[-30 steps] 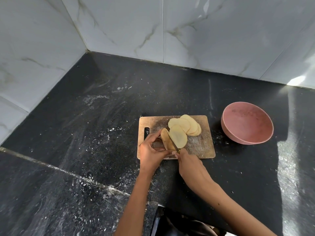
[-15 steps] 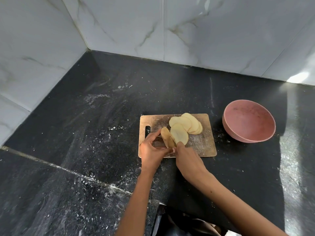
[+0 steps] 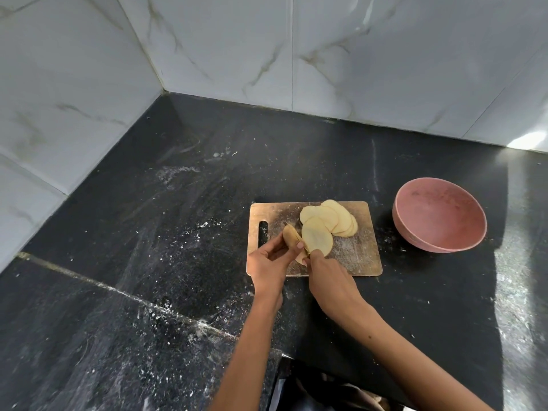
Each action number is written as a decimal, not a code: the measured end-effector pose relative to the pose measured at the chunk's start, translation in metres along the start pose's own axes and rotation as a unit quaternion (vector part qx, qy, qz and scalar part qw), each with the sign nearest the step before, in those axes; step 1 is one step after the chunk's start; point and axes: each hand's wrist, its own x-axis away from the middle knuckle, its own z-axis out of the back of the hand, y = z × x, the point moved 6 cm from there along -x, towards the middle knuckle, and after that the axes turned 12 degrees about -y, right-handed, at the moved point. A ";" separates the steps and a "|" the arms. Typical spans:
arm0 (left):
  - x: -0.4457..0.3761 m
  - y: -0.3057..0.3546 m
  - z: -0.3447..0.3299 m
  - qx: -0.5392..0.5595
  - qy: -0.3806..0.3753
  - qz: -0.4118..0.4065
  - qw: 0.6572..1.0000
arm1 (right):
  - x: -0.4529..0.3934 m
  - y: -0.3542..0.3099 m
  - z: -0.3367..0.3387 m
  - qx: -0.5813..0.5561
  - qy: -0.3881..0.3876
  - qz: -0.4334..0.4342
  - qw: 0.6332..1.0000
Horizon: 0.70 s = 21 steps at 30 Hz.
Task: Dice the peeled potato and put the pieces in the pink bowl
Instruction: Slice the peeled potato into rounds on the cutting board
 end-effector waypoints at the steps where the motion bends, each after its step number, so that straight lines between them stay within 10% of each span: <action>1: 0.000 -0.001 -0.001 0.015 0.006 0.003 1.000 | 0.000 0.001 0.000 -0.001 0.000 0.000 1.000; 21: 0.003 -0.007 -0.013 0.138 0.082 0.046 0.986 | 0.009 -0.002 -0.006 0.008 0.025 -0.010 1.000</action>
